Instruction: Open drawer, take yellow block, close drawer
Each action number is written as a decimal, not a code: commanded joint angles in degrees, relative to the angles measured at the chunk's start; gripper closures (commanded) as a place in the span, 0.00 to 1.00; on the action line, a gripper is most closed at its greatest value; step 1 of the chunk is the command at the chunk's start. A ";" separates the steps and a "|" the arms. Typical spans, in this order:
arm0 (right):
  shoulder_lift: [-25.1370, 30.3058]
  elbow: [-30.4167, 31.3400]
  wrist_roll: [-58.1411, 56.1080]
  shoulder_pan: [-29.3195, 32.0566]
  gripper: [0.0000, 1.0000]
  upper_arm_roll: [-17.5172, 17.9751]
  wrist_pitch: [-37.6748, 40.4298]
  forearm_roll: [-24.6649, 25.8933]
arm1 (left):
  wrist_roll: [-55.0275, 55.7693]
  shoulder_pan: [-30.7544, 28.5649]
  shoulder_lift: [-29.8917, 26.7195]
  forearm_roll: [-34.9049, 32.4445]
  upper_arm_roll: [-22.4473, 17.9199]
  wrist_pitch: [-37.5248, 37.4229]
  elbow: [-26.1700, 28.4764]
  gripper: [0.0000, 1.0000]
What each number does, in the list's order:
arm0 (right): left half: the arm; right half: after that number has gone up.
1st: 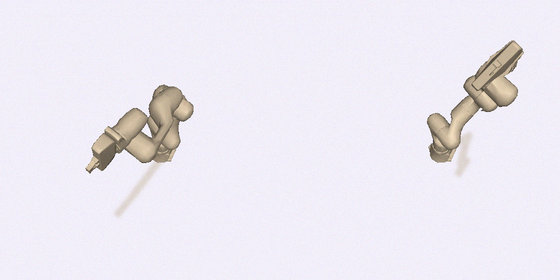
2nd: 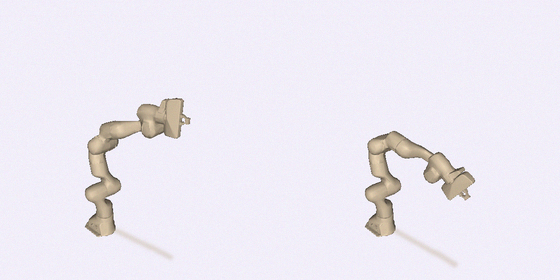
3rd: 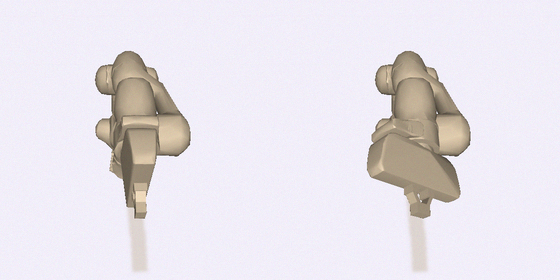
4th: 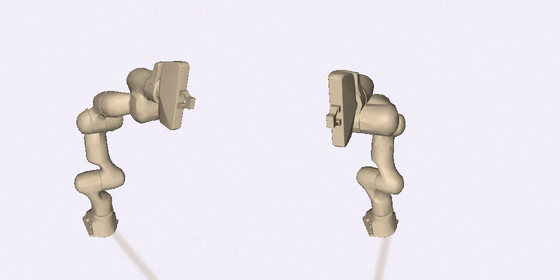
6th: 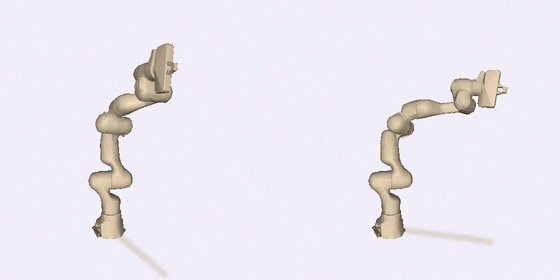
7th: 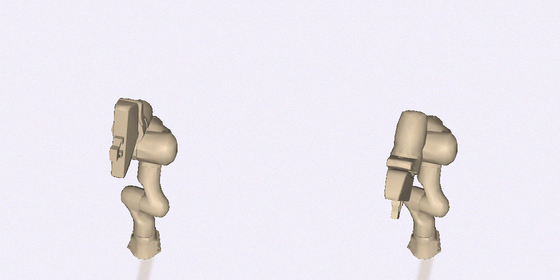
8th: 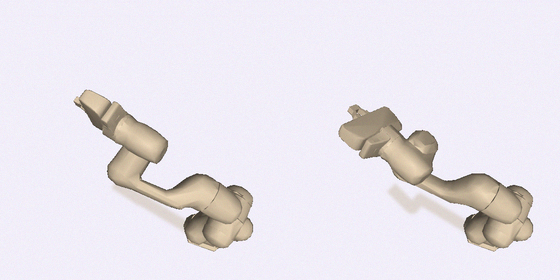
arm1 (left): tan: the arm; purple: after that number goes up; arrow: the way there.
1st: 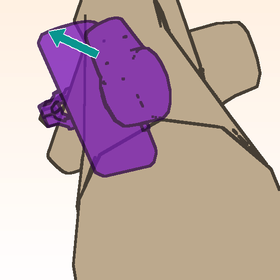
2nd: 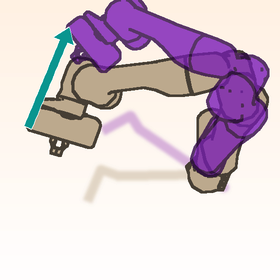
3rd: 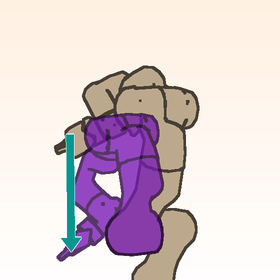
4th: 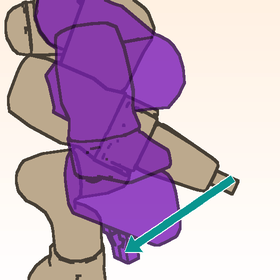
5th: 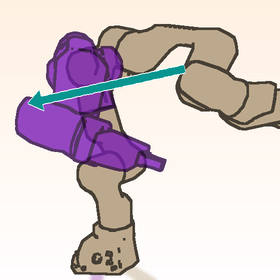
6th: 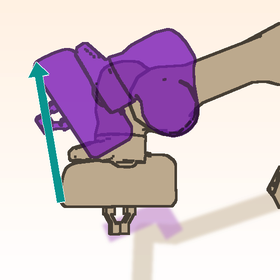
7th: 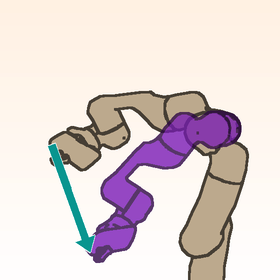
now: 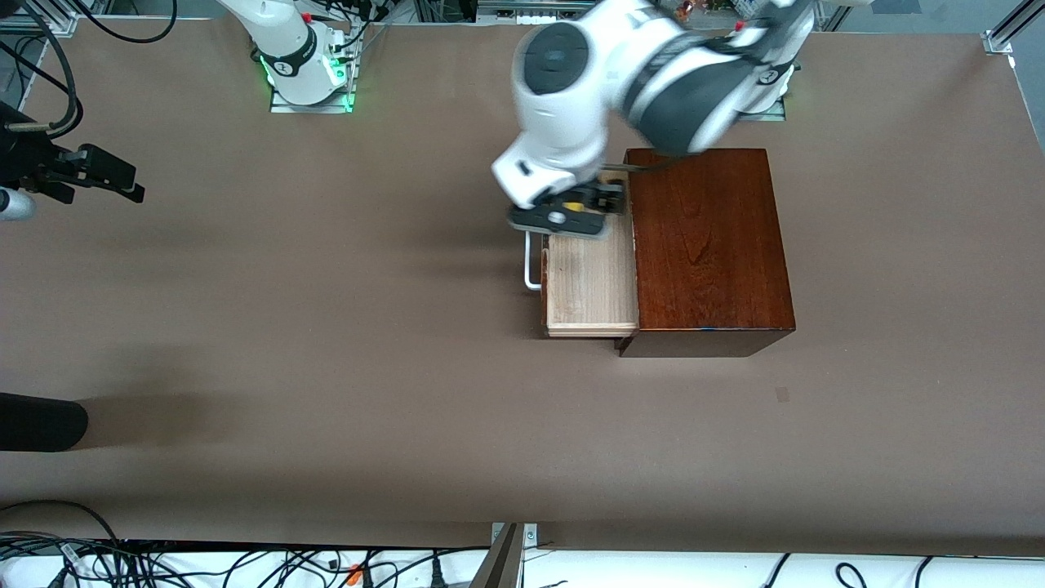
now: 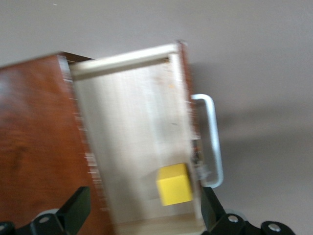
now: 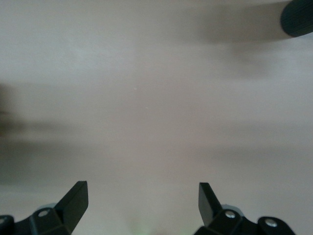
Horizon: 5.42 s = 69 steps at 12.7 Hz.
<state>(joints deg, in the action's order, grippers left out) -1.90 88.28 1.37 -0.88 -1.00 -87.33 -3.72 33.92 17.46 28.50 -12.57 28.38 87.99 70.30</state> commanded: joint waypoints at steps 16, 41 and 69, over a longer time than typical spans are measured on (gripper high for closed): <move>-26.79 -11.59 139.38 -34.96 0.00 22.80 -20.87 15.55 | -48.59 -15.80 -22.77 13.36 -22.20 -7.06 14.22 0.00; -38.45 -13.74 148.22 -39.82 1.00 21.83 -28.18 19.10 | -42.80 -13.33 -30.97 12.84 -29.00 -3.00 22.07 0.00; -16.19 13.93 -9.18 -7.66 1.00 -20.62 -26.90 0.20 | -40.33 -12.45 -29.91 13.45 -25.84 -8.77 20.22 0.00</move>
<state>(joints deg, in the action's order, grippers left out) -17.31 99.56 -4.09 -9.59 -21.40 -109.63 -2.23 -6.82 4.81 -1.89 -0.45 1.83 82.30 91.55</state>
